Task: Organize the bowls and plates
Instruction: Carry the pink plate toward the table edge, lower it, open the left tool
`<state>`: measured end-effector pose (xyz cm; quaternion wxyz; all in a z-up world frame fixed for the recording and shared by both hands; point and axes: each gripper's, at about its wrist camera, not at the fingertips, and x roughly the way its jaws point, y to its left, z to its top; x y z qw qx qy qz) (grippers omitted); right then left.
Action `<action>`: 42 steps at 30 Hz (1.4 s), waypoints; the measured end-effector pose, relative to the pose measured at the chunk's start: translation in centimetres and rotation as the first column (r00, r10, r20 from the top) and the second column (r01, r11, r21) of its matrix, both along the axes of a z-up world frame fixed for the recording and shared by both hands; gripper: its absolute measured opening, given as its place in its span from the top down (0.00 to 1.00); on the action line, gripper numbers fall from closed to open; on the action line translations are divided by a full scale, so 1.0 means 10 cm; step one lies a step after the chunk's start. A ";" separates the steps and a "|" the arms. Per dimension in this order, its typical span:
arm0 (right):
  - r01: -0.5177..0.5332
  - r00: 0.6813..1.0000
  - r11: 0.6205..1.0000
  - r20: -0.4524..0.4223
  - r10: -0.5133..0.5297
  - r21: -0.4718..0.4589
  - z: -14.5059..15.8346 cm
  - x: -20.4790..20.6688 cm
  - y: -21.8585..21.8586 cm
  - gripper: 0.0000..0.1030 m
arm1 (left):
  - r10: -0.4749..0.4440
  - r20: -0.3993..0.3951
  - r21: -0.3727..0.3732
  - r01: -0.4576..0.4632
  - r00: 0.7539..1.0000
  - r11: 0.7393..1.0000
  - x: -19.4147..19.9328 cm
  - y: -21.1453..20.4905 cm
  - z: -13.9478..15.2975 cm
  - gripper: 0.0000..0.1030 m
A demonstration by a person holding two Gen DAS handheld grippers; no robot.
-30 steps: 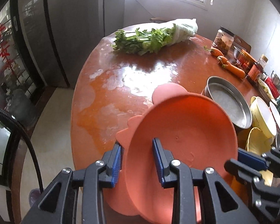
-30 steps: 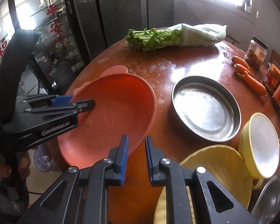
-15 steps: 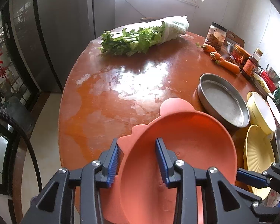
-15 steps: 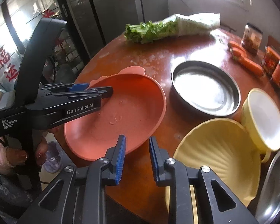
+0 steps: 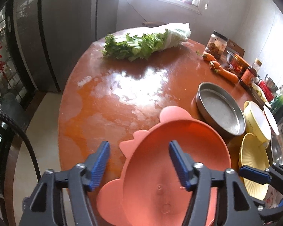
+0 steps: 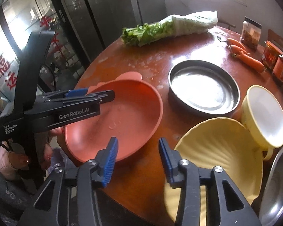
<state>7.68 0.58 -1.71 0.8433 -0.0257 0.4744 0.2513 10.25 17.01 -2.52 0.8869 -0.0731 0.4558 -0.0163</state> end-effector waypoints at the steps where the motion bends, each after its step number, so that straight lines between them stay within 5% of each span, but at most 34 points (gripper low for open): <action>1: 0.005 1.000 1.000 0.004 -0.005 0.004 0.02 0.00 -0.02 0.53 | 0.004 0.010 -0.001 -0.004 1.000 1.000 -0.02 0.00 0.03 0.31; 18: 0.119 0.987 0.991 0.105 -0.125 0.065 0.33 -0.25 -0.68 0.44 | -0.043 0.141 0.002 0.043 0.989 0.999 -0.41 -0.44 0.56 0.21; 42: 0.211 0.970 0.976 0.110 -0.215 0.052 0.17 -0.80 -1.32 0.42 | -0.206 0.123 0.033 0.204 0.971 0.979 -0.78 -1.25 0.52 0.21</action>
